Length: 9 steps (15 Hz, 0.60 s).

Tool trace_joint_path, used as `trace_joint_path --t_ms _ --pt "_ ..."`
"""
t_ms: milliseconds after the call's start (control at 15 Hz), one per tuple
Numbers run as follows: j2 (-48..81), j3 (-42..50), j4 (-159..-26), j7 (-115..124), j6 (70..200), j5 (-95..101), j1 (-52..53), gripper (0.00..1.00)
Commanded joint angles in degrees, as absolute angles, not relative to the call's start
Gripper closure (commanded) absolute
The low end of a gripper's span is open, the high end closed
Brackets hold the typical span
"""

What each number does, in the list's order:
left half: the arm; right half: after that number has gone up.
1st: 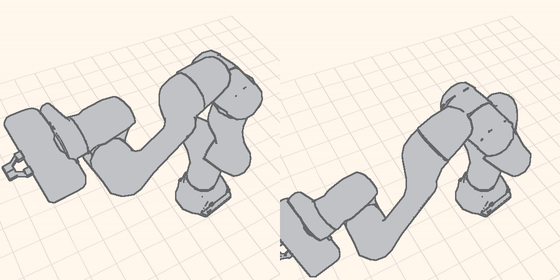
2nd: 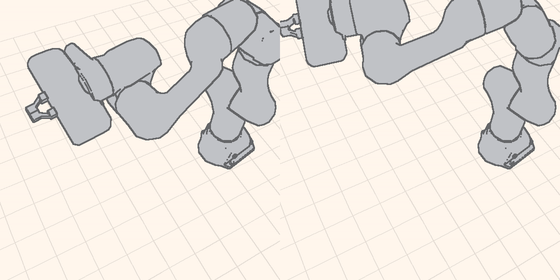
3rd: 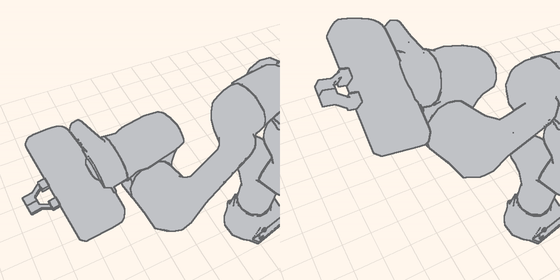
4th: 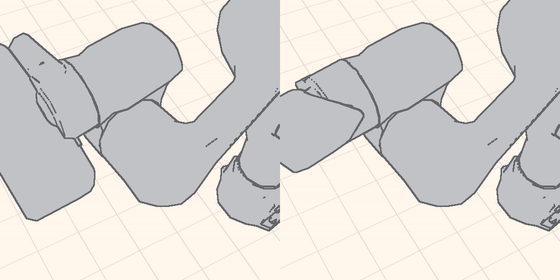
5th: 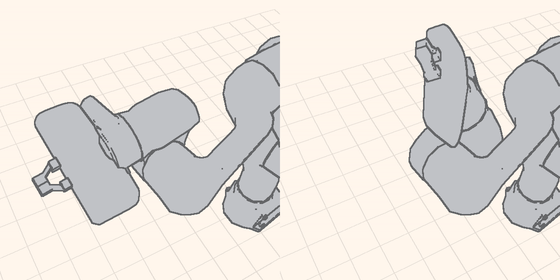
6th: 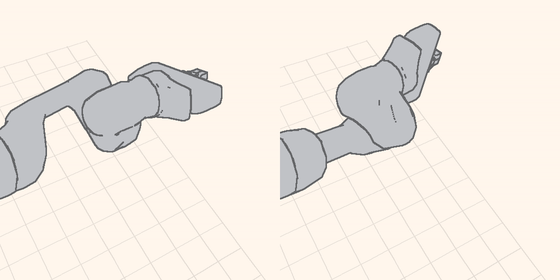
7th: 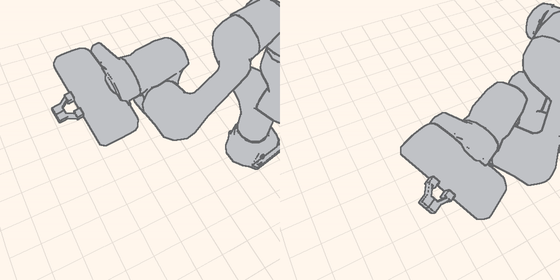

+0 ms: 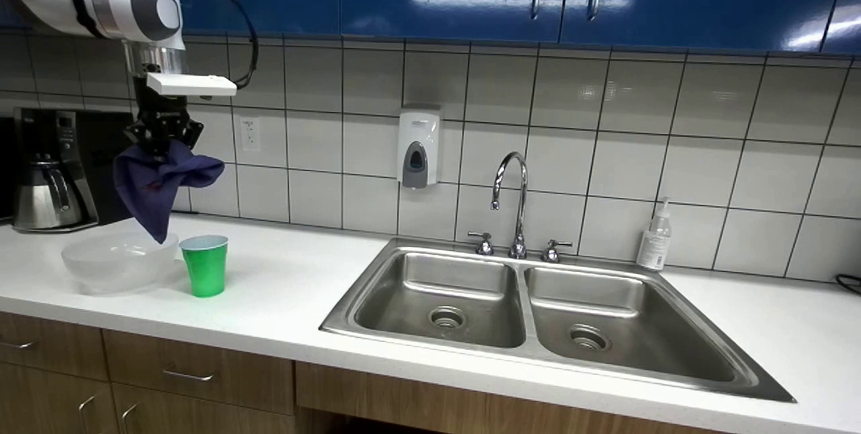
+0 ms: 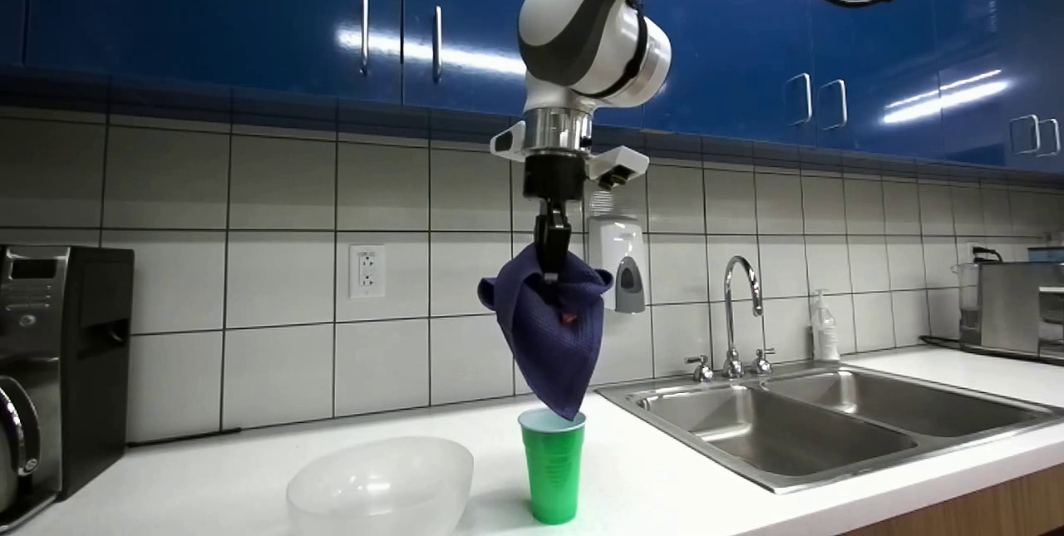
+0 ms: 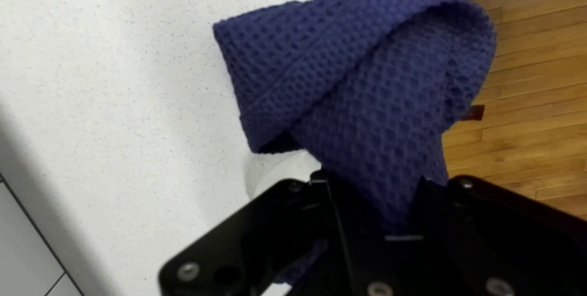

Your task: Put the blue cloth in the bowl.

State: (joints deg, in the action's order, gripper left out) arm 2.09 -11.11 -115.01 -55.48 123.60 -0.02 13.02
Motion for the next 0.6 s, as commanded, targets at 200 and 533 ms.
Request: trace_joint_path --t_ms 200,533 --pt "8.8 -14.9 -106.2 -55.3 118.9 -1.3 14.9 0.96" --pt "15.1 -17.6 -101.0 -55.7 117.4 -1.1 16.6 0.96"
